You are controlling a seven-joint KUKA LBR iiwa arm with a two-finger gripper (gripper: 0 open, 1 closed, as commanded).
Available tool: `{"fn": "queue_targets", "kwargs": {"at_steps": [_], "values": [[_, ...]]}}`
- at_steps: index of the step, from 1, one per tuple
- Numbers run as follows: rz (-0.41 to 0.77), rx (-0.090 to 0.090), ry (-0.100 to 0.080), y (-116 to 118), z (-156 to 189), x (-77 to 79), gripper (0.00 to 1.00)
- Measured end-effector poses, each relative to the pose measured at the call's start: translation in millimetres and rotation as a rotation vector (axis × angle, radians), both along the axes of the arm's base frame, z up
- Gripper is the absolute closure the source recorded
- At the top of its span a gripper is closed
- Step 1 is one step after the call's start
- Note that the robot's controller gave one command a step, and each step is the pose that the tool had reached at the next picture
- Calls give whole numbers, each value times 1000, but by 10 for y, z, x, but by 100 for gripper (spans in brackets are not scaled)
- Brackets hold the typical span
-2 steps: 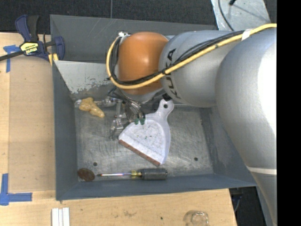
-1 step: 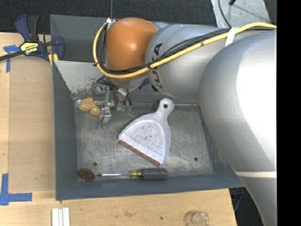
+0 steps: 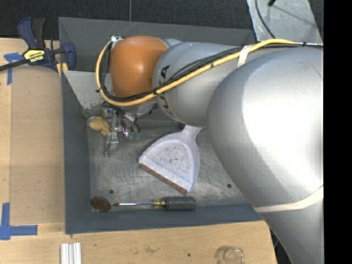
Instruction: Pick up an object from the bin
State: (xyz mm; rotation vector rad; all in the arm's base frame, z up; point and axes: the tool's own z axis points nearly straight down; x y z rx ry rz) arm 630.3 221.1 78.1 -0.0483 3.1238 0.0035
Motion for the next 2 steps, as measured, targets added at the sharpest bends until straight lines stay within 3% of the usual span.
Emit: {"fn": "queue_targets", "kwargs": {"at_steps": [1,2], "values": [[-1,6,-11,-31,114,23,100],[-1,6,-11,-31,114,23,100]]}}
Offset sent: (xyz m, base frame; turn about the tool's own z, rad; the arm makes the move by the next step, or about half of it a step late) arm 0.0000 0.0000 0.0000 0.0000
